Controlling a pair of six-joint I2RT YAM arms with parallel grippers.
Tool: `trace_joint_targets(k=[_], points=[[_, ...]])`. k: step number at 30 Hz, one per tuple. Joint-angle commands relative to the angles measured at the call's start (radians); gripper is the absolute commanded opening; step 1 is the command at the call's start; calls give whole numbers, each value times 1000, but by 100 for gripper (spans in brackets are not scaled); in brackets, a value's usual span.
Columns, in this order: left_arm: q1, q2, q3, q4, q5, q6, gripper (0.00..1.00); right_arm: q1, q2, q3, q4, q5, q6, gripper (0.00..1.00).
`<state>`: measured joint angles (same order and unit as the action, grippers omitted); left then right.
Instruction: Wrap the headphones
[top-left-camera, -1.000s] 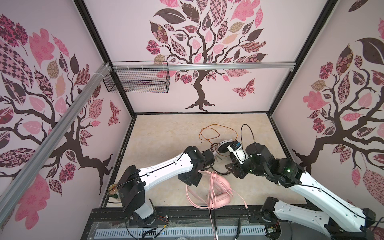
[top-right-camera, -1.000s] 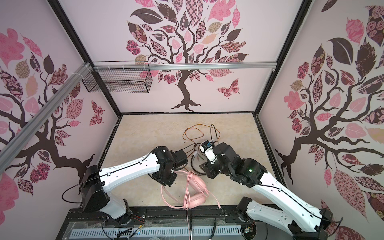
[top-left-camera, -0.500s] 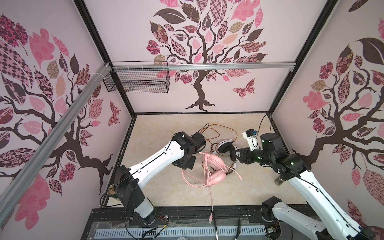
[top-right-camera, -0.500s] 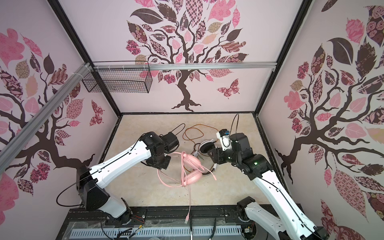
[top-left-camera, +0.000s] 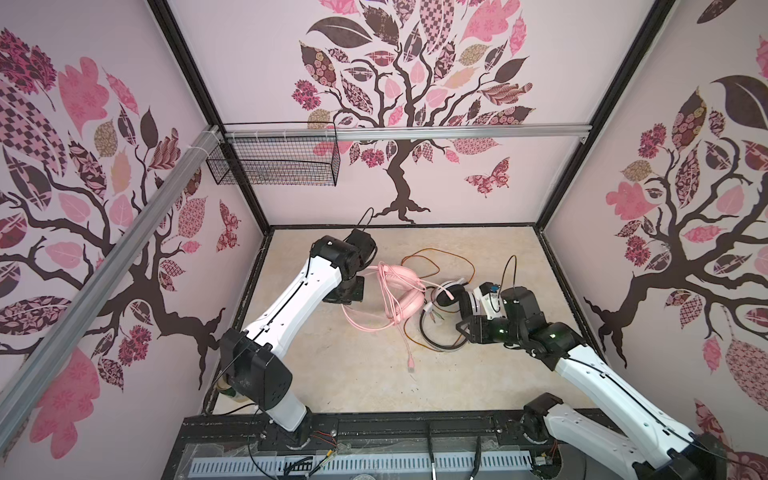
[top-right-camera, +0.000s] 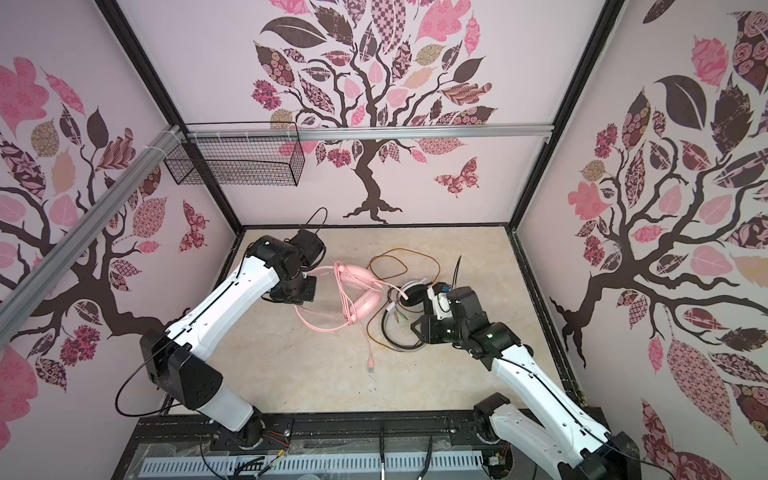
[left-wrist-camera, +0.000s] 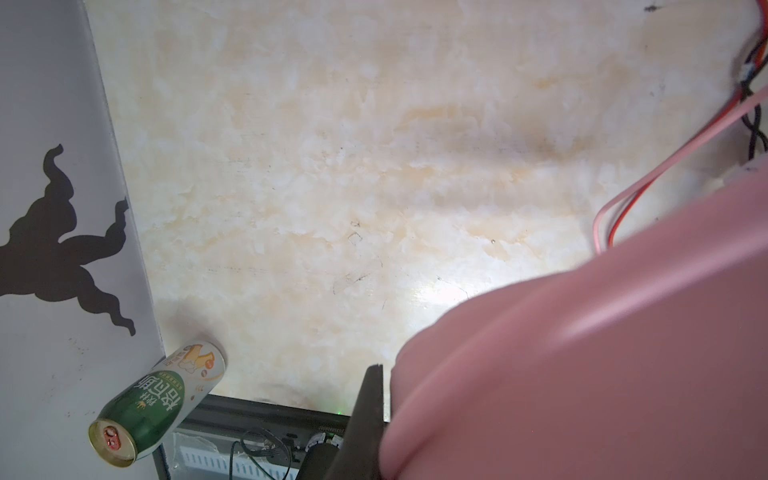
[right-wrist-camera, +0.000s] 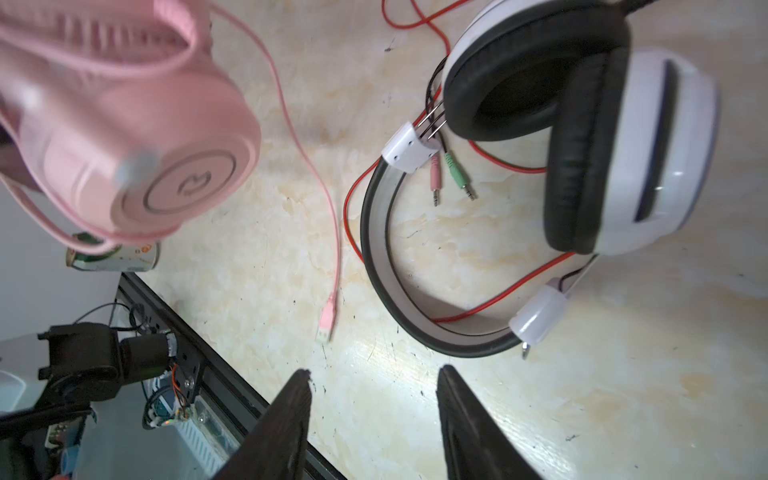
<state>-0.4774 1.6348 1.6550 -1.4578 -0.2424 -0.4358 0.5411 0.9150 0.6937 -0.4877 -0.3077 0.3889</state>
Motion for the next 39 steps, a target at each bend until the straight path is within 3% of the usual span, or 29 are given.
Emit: trace_joint_targets(k=[1,7,12,15,22,39], points=[[18,41,33,66,24,17,0,180,69,-2,50,142,32,54],[22,88,7,109,22,-3,0,312,307,38,142,195,73,54],[28,108,1,141,21,-7,0,330,475,122,206,209,115,54],[38,126,7,147,19,-7,0,350,560,180,229,226,205,55],[48,143,23,153,11,-9,0,421,762,350,122,372,355,53],[54,132,7,165,14,-13,0,445,925,456,51,436,419,44]])
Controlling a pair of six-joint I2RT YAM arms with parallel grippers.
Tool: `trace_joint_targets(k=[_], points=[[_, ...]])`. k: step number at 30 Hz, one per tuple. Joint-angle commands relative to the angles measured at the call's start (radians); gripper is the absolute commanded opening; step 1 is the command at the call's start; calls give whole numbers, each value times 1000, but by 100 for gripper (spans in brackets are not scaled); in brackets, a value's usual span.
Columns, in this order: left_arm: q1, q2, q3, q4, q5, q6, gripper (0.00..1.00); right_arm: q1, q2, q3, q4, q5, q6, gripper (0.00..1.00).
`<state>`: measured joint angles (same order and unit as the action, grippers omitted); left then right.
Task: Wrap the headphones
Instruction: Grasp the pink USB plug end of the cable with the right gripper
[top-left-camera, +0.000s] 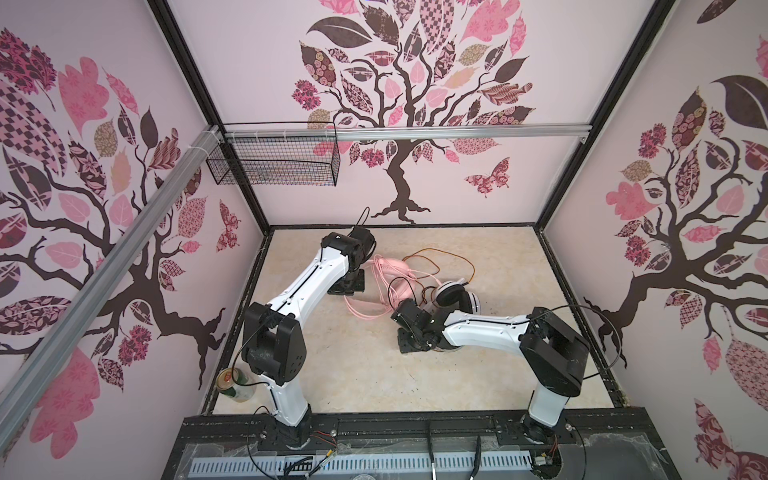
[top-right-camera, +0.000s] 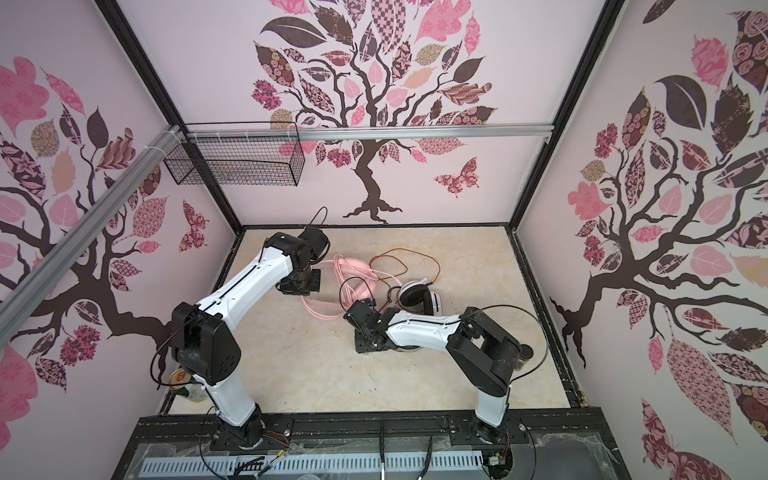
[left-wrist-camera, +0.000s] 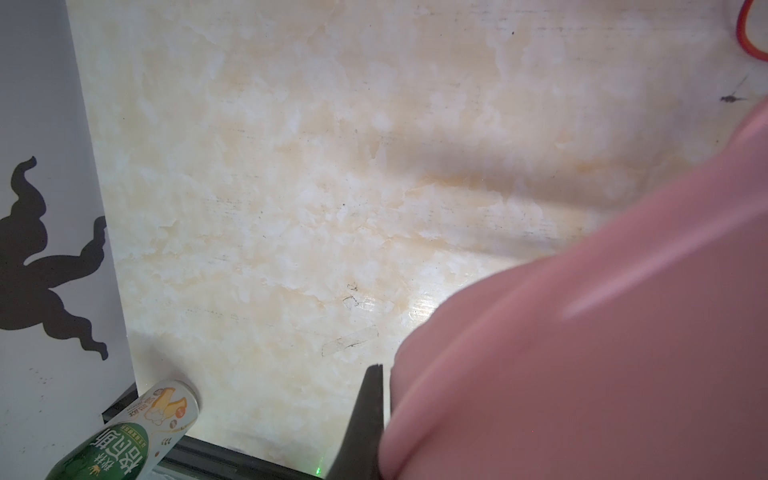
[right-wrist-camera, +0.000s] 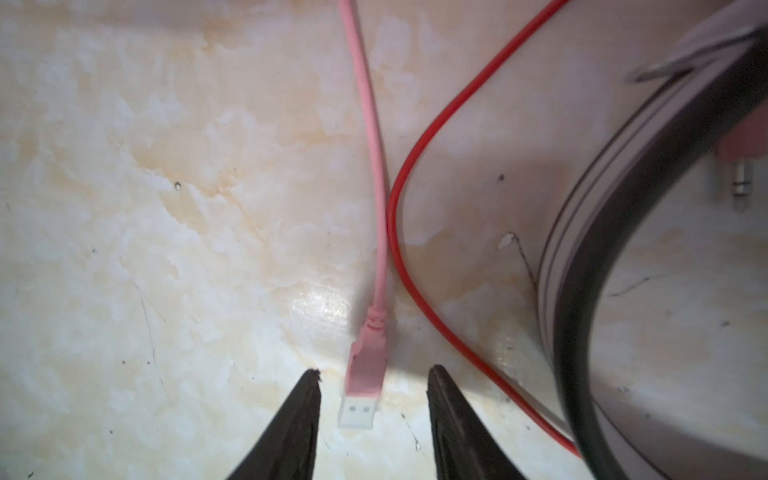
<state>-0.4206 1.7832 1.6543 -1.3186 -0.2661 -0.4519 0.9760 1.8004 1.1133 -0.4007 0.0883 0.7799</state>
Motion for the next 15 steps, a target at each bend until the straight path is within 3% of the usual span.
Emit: trace_joint_targets(k=[1,6,15], points=[[-3,-19,6,30,38,4,0,12,48,38,-35,41,37,43],[-3,-25,-7,36,45,3,0,18,83,59,-47,56,50,40],[-2,-36,-13,42,47,3,0,27,69,43,-70,82,65,25]])
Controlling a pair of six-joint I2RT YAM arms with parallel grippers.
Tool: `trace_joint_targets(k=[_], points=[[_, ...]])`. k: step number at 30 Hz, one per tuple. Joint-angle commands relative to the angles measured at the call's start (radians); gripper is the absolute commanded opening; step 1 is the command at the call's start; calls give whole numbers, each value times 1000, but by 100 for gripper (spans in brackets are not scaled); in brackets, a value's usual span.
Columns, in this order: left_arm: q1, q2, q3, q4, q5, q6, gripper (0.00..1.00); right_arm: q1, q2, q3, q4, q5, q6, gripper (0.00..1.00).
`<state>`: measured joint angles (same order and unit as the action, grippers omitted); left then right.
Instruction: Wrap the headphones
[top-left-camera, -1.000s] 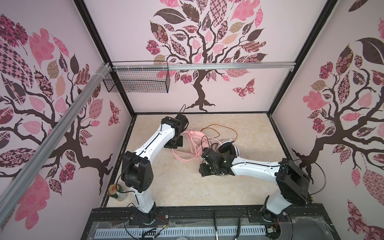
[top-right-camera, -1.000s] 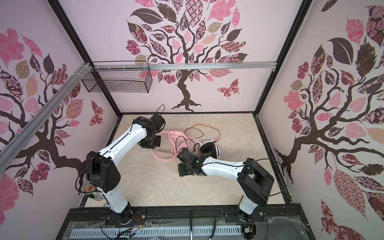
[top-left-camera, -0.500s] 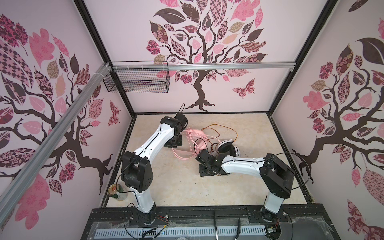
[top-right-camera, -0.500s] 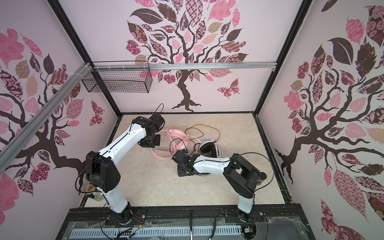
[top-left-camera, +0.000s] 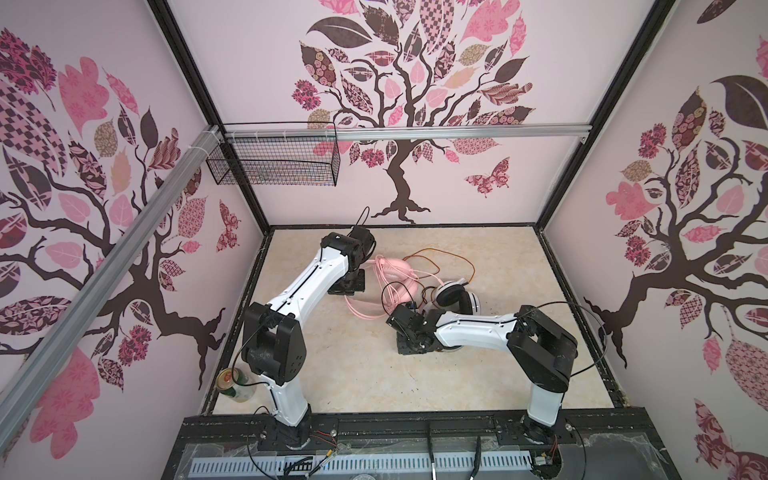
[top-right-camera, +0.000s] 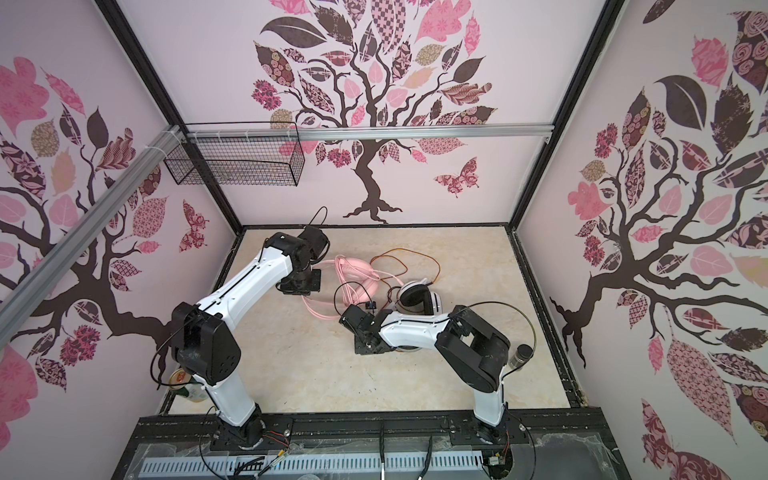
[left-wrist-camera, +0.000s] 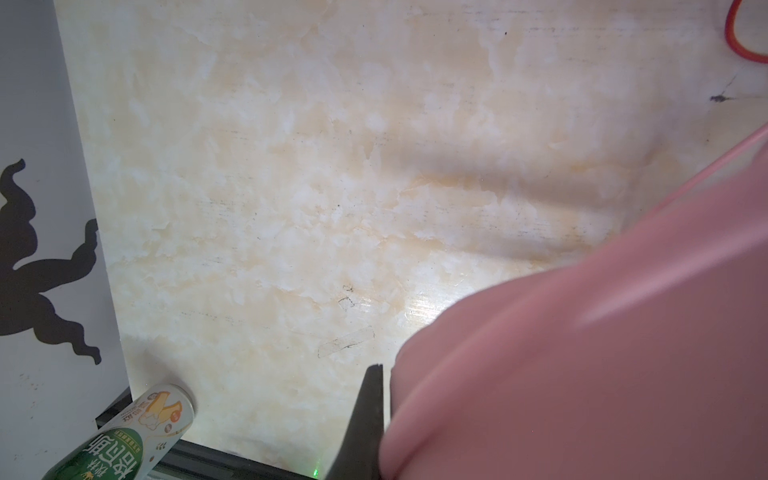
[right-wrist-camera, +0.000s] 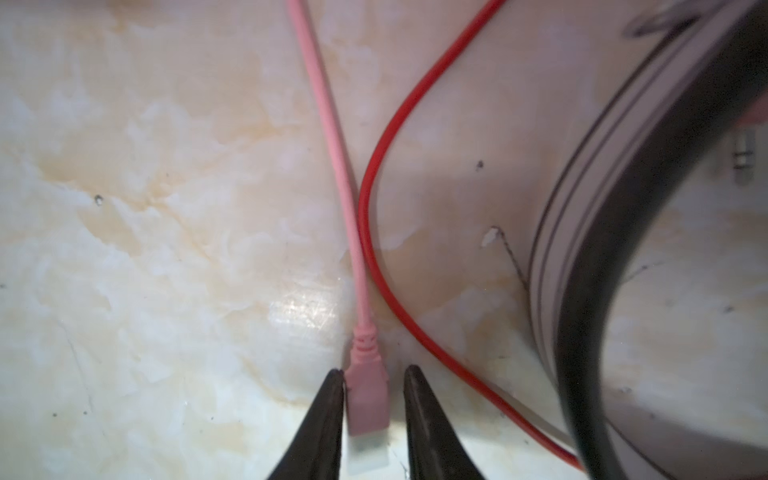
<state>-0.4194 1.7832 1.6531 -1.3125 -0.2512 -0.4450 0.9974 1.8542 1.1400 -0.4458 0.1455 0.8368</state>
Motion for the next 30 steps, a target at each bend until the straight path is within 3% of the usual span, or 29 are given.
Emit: trace_joint_targets(k=[1,7,10,13,22,30], points=[[-4,-35,-12,36,32,-3,0,7,14,16,-22,24,6,25],[-2,-42,-24,42,30,-4,0,14,36,7,0,-18,-13,28],[-2,-47,-24,40,24,-4,0,17,25,-8,14,-14,-9,19],[-2,-48,-22,40,23,-5,0,19,-8,-7,-5,34,-38,17],[6,-33,22,29,48,-29,0,19,-241,-161,-5,16,-279,10],[44,36,154,-8,70,-41,0,20,-408,-359,30,-116,-331,5]])
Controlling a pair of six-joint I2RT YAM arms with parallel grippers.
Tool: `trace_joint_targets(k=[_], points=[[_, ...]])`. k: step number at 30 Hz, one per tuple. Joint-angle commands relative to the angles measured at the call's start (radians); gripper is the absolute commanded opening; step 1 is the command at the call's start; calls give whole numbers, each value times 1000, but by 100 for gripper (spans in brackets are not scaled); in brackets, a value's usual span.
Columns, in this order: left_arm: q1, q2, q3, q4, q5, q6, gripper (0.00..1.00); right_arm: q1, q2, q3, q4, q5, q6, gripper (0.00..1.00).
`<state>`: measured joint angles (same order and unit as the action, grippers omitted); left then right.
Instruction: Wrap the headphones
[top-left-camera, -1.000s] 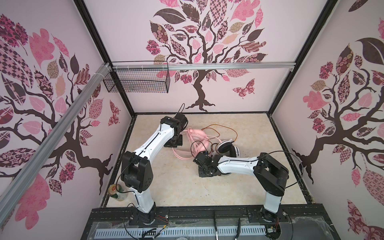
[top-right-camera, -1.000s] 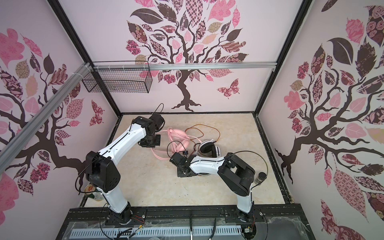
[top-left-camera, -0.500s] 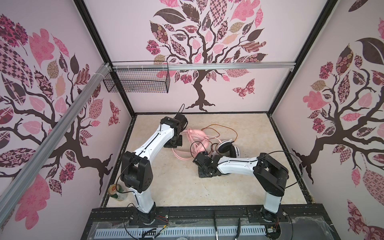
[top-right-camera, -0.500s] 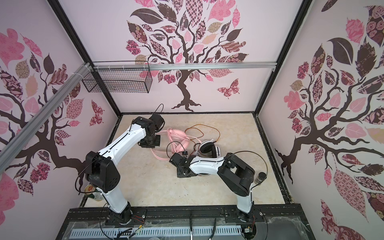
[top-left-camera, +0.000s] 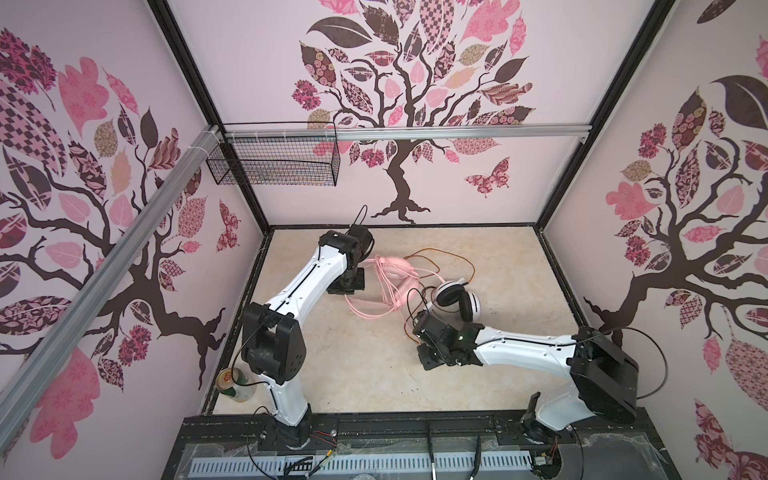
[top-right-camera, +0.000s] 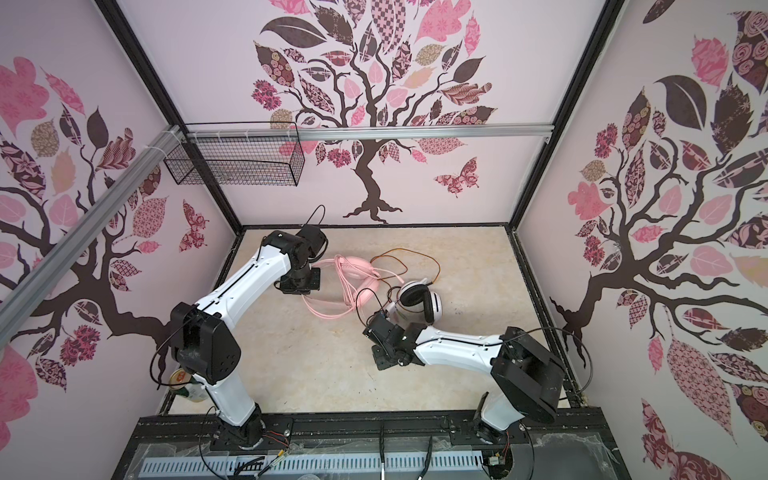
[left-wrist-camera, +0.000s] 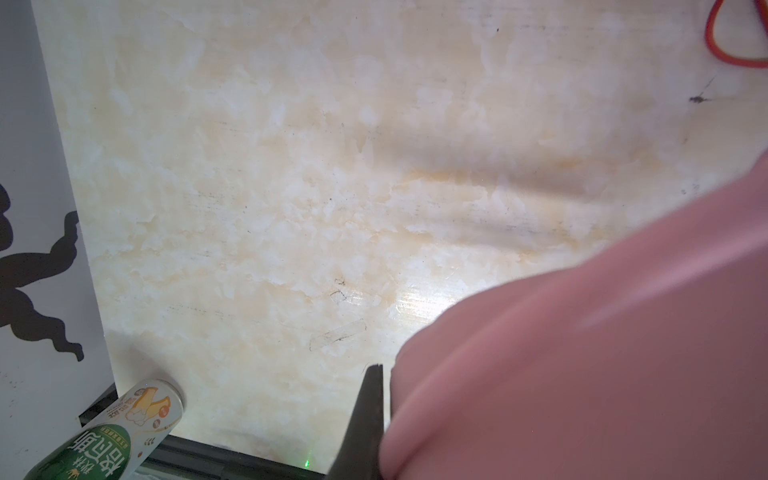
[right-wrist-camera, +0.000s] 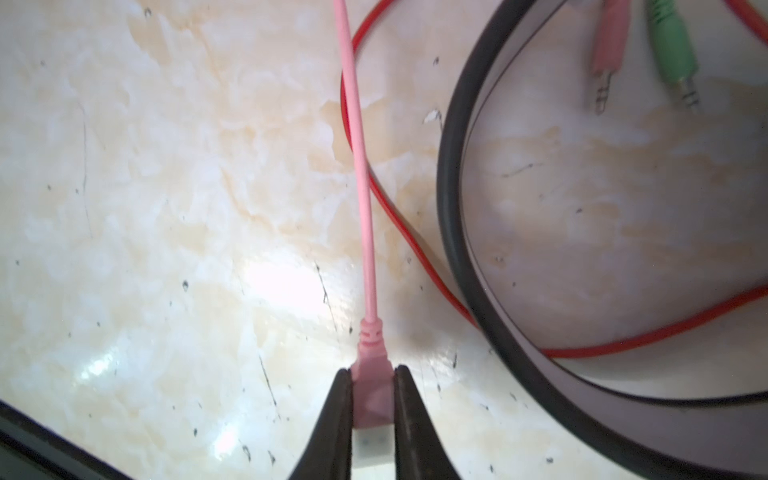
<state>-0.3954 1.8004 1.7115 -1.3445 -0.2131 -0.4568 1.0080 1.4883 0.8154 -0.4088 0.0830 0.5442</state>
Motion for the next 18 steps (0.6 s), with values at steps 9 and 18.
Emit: trace_joint_targets(k=[9,18], points=[[78,108,289,-16,127,-63,0,74,-91,-91,-28,-79,-52,4],[121,143,379,-28,276,-85,0,116,-99,-102,-27,-63,-46,5]])
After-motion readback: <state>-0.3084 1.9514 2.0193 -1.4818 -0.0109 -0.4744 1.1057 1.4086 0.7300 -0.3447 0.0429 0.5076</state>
